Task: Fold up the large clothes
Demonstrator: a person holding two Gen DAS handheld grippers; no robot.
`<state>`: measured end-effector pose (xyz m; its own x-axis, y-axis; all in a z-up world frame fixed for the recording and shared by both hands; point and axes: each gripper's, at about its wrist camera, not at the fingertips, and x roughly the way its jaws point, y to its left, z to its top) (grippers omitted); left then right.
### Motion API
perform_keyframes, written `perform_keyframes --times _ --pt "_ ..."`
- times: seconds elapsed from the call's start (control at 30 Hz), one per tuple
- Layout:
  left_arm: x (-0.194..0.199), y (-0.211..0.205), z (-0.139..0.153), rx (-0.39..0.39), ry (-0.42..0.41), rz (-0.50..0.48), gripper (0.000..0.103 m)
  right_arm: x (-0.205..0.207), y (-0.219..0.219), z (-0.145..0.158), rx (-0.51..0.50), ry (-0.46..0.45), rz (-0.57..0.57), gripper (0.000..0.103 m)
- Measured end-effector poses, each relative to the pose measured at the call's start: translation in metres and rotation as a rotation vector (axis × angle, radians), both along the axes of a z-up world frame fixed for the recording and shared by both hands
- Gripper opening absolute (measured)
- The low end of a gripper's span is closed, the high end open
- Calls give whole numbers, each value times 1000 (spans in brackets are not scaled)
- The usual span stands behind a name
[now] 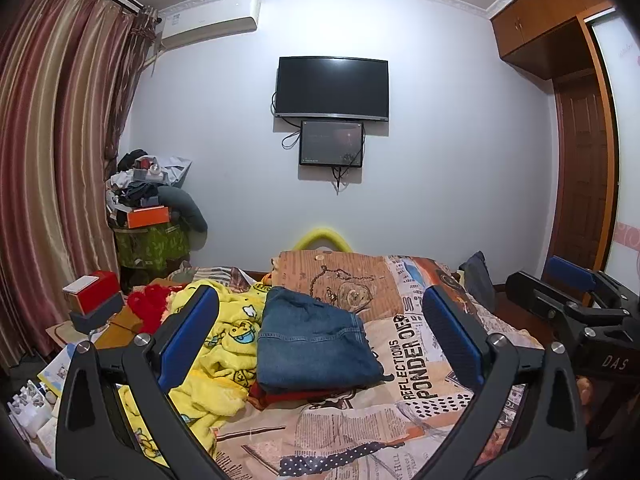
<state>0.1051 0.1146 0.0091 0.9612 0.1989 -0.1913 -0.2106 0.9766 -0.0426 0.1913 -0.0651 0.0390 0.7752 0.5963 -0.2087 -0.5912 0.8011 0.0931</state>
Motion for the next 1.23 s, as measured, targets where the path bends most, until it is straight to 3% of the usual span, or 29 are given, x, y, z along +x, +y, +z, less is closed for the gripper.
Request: perform_keyframes --times 1.23 --pt "5 12 -1 -69 29 -39 102 2 1 -2 -5 12 -15 103"
